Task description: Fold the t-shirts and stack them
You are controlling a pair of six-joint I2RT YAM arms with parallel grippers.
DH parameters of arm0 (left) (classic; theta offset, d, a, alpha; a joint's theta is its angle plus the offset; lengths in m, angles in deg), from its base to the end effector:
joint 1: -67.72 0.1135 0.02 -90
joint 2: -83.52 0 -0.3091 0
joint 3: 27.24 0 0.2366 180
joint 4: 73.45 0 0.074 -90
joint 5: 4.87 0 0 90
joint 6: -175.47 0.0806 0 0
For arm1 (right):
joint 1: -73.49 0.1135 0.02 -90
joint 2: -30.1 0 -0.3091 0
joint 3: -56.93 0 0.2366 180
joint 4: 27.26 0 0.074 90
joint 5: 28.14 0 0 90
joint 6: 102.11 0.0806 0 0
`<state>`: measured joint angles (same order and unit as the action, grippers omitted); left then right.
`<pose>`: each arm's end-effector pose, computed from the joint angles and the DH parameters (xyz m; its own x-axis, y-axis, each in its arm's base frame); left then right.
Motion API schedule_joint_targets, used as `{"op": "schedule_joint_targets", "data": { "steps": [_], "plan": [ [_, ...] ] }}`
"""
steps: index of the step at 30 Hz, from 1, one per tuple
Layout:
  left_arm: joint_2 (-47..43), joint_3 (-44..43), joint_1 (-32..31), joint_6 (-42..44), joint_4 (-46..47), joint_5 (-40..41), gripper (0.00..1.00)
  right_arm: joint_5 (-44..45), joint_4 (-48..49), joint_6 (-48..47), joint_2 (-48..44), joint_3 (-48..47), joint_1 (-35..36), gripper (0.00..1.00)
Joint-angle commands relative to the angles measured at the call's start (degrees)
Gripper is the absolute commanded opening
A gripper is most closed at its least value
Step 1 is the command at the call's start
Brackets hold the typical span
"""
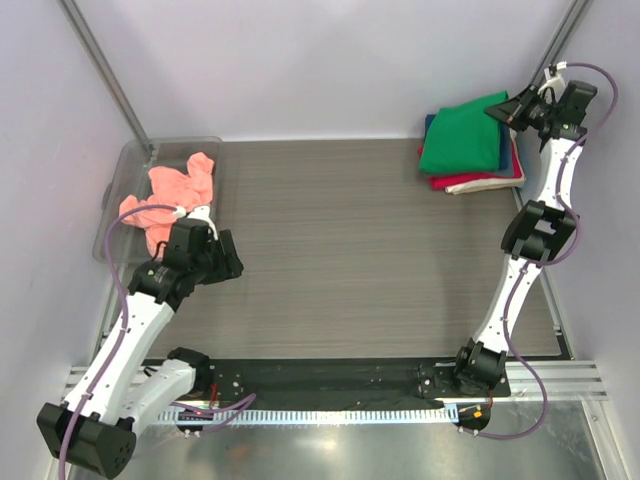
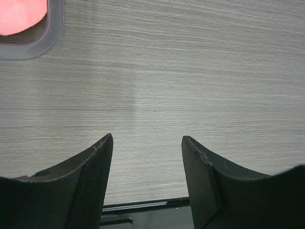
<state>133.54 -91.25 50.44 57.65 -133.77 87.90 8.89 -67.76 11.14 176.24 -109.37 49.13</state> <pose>0.1517 -0.0431 0.2958 -0.7344 -0.2597 -0.6270 -0.0881 0.9526 -0.2913 0.5856 -0.1945 0.3247 -0.4621 0.4702 -0.7520 -0.2733 0.7311 0.6251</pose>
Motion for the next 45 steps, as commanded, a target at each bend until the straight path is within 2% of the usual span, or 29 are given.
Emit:
{"op": "schedule_joint_targets", "data": {
  "steps": [1,8,13,15,17,19,20,22,26,33,37,41,45],
  "plan": [
    [0.5,0.1,0.1,0.3,2.0,-0.1,0.61,-2.1,9.8,2.7,-1.1,-3.4,-1.7,0.01],
    [1.7,0.0,0.0,0.2,1.8,0.0,0.6,-0.6,12.7,1.6,3.3,-3.3,-3.4,0.01],
    [2.5,0.0,0.0,0.1,1.8,0.2,0.61,4.3,12.9,-2.7,7.0,-2.0,-3.5,0.02],
    [2.6,0.0,0.0,0.1,1.7,0.2,0.61,7.2,12.5,-3.8,7.3,-0.9,-3.5,0.11],
    [2.8,-0.1,0.0,0.1,1.8,0.1,0.61,14.3,11.4,-5.5,6.9,0.6,-3.7,0.43],
    [2.9,-0.1,0.0,0.2,1.8,0.0,0.6,18.8,10.8,-5.9,5.6,3.4,-4.2,0.57],
    [2.8,-0.1,0.0,0.2,1.8,-0.1,0.6,23.8,10.8,-5.8,3.8,4.4,-4.6,0.61],
    [2.5,-0.1,0.0,0.2,1.8,-0.3,0.6,28.1,10.9,-4.6,2.0,6.8,-5.9,0.67],
    [1.4,0.0,0.0,0.3,2.0,-0.9,0.6,33.1,11.2,-0.8,-2.8,9.4,-8.8,0.77],
    [-0.5,0.1,0.0,0.4,2.3,-1.7,0.6,38.5,11.2,3.1,-15.3,16.9,-11.0,0.87],
    [-2.1,0.1,0.0,0.5,2.4,-2.0,0.6,44.4,11.3,6.4,-27.5,26.6,-10.9,0.88],
    [-4.0,0.3,0.0,0.6,2.6,-2.2,0.61,42.9,11.9,9.7,-37.7,35.8,-9.8,0.88],
    [-5.2,0.3,0.0,0.7,2.7,-2.1,0.63,41.1,11.6,8.0,-47.8,46.6,-3.6,0.95]
  ]
}}
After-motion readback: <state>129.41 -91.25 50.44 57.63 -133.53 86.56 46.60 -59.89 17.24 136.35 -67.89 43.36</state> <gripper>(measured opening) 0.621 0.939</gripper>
